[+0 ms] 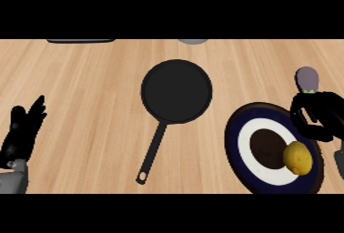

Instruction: Pick the eggplant from the plate and place it in the pan

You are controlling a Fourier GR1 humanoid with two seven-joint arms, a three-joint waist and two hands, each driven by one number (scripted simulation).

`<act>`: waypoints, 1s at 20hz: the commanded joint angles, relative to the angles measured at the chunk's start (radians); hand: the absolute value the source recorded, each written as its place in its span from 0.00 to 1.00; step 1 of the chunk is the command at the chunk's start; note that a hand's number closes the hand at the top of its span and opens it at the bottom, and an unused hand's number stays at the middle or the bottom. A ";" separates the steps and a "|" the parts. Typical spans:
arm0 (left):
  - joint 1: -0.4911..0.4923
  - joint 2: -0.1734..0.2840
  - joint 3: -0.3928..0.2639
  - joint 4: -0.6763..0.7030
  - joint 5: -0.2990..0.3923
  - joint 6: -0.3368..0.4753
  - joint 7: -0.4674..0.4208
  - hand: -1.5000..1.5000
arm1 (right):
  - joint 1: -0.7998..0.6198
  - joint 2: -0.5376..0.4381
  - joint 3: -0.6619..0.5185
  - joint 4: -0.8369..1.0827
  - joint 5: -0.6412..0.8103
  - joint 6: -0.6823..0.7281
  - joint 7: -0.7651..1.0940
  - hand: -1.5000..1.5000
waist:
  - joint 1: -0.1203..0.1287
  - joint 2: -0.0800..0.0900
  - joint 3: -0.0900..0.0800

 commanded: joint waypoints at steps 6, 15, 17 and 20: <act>-0.054 -0.032 0.003 0.096 -0.018 0.005 -0.058 0.50 | -0.035 0.142 -0.053 -0.204 -0.106 -0.100 0.035 1.00 | 0.009 0.002 -0.002; -0.095 0.021 0.038 0.047 0.010 -0.064 0.036 0.50 | -0.297 0.301 -0.001 -0.066 -0.114 -0.064 0.241 1.00 | 0.026 0.005 -0.002; -0.014 -0.022 0.014 0.029 -0.020 -0.039 -0.030 0.50 | -0.339 0.315 -0.014 0.020 -0.124 -0.096 0.219 1.00 | 0.027 0.004 -0.001; -0.015 -0.047 0.000 0.005 -0.031 -0.020 -0.015 0.50 | -0.389 0.414 0.018 0.108 -0.100 -0.159 0.275 1.00 | 0.029 0.004 -0.001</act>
